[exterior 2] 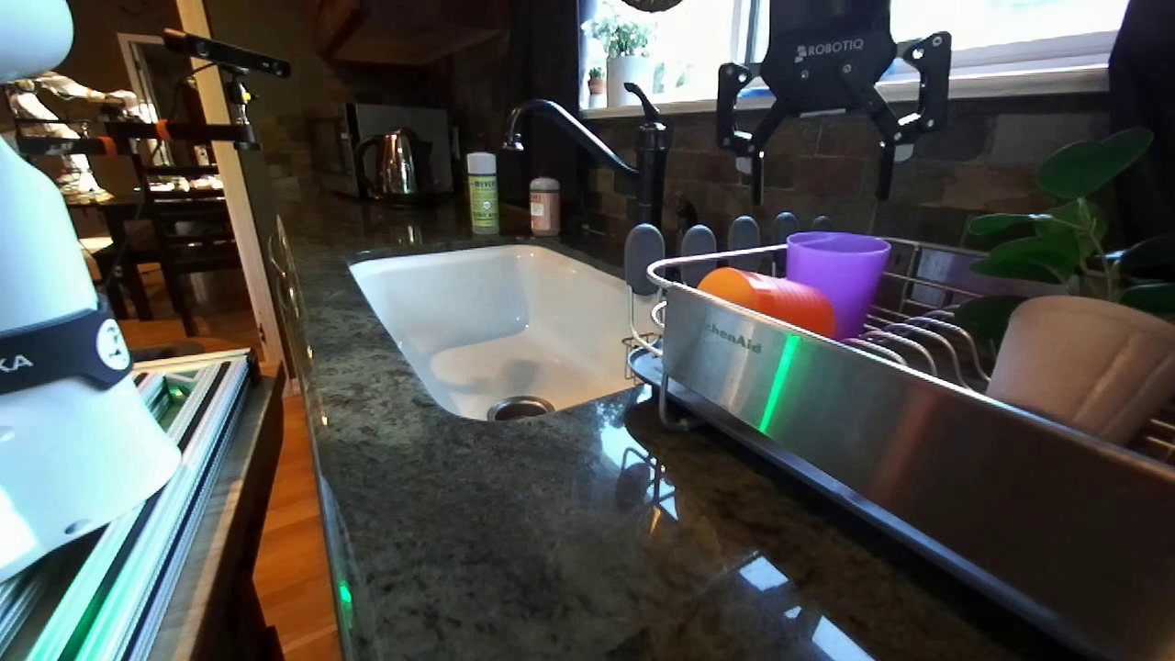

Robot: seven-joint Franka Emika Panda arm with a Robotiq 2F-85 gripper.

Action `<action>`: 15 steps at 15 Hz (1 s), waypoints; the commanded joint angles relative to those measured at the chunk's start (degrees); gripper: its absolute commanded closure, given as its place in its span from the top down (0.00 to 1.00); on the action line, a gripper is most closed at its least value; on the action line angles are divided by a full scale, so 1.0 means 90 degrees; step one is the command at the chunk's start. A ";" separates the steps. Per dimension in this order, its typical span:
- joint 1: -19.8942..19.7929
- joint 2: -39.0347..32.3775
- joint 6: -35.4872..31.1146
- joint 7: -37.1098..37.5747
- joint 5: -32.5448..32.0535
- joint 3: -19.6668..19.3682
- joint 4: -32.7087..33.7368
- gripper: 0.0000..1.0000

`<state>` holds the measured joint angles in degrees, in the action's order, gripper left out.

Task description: Place the purple cup in the sink

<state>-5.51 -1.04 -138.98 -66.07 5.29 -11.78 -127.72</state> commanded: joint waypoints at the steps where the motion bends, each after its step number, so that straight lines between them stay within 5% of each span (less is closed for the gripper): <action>1: -0.0197 -0.0252 -0.0232 -0.0086 0.0044 0.0143 0.0013 0.88; 9: -0.0229 -0.0465 -0.0275 -0.0141 0.0027 0.0433 -0.0029 0.53; 10: -0.0238 -0.0494 -0.0296 -0.0155 0.0033 0.0456 -0.0017 0.41; 15: -0.0278 -0.0591 -0.0348 -0.0212 0.0068 0.0527 0.0034 0.15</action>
<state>-6.97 -5.47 -140.48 -66.68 5.38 -8.02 -127.48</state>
